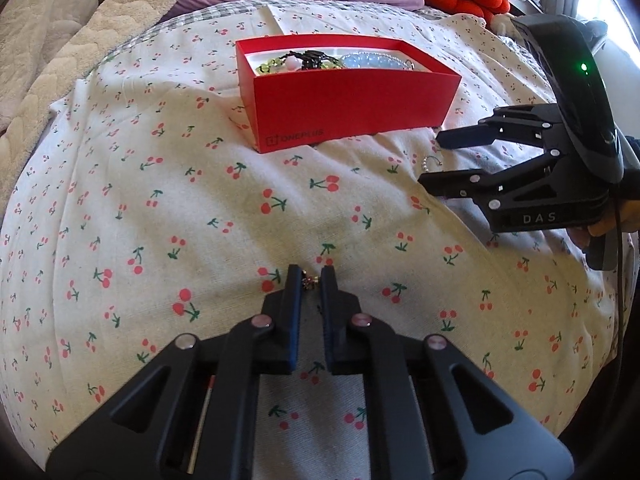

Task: Organize jewelry
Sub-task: 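Grasp the small gold charm on the sheet with the left tool, then grasp the silver ring with the right tool while the left tool holds the gold charm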

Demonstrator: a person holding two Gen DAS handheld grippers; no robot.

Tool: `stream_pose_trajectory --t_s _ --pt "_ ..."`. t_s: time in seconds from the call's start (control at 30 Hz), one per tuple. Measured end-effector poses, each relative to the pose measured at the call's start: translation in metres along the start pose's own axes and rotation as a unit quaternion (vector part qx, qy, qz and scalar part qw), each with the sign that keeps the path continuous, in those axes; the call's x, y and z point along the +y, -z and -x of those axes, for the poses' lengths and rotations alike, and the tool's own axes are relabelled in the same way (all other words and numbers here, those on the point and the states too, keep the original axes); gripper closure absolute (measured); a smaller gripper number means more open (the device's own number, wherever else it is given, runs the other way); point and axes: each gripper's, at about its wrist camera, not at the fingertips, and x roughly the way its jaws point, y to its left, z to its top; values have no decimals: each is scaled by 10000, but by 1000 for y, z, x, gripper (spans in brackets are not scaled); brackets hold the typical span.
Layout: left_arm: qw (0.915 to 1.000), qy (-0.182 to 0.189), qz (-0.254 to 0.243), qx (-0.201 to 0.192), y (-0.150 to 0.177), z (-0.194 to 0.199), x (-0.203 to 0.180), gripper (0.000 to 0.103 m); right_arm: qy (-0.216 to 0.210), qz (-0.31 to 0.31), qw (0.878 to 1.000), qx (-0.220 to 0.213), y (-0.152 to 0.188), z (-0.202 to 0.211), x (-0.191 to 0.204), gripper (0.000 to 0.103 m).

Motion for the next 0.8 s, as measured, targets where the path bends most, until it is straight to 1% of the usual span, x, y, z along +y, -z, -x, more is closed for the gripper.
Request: stream_pose_trajectory --t_s 0.07,0.13,0.17,0.23,0.3,0.4,0.5,0.8 --pt "10000 -1 8 4 0 0 0 92 -49 42 10000 12 -1 1 1 57" --pt "10000 -10 8 4 -1 0 -1 92 -101 108 9999 22 -1 1 2 70" --pt "10000 -13 3 -1 -1 1 -1 92 -121 136 9998 30 -1 1 3 74" --pt "10000 -28 5 -4 -1 1 -1 93 -159 183 9997 56 -1 2 6 88" --pt "10000 -35 22 -10 -2 2 0 93 -226 191 9995 79 0 3 9 94" --pt "9999 -19 79 -74 -9 5 1 93 -305 91 9994 113 -1 7 9 97" --pt "9997 -2 137 -192 -17 10 3 93 -453 3 9989 95 -4 14 4 98" --pt "9976 77 298 -621 -55 25 7 93 -597 -309 9972 -319 -17 47 -17 98"
